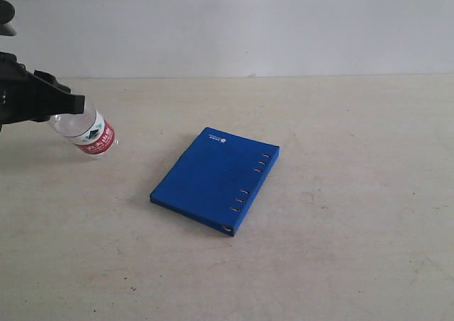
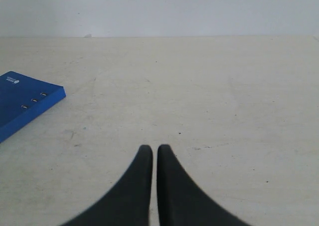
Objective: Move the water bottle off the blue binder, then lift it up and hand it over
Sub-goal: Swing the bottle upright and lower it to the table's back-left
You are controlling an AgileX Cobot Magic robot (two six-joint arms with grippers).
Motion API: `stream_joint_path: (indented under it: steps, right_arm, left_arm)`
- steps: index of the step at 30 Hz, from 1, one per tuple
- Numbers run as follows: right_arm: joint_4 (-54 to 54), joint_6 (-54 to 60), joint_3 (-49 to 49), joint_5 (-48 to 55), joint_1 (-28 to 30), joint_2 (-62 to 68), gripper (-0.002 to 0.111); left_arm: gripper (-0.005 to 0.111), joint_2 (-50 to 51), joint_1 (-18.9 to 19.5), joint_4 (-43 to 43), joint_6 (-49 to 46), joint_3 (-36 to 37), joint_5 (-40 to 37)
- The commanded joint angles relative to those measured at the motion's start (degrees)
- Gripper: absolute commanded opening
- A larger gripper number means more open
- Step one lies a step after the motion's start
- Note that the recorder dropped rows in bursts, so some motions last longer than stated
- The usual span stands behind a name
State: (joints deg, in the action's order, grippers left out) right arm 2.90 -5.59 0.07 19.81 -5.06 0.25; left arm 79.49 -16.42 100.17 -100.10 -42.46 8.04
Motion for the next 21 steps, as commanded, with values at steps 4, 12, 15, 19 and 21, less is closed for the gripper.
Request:
stream_joint_path:
  steps: [4, 12, 15, 19, 21]
  right_arm:
    - [0.21, 0.04, -0.07, -0.65, -0.11, -0.25, 0.001]
    - [0.21, 0.04, -0.07, -0.65, -0.11, -0.25, 0.001]
    - [0.21, 0.04, -0.07, -0.65, -0.11, -0.25, 0.001]
    - [0.21, 0.04, -0.07, -0.65, -0.11, -0.25, 0.001]
    - [0.21, 0.04, -0.07, -0.65, -0.11, -0.25, 0.001]
  left_arm:
    - [0.004, 4.23, -0.12, -2.12, -0.58, -1.25, -2.13]
    - [0.004, 7.11, -0.12, -2.51, -0.58, -7.19, -1.89]
    - [0.004, 8.26, -0.12, -5.45, -0.58, -10.12, -0.54]
    - [0.004, 18.01, -0.12, -11.32, -0.58, -19.25, -0.13]
    - [0.004, 21.50, -0.12, -11.32, -1.61, -22.42, -0.01]
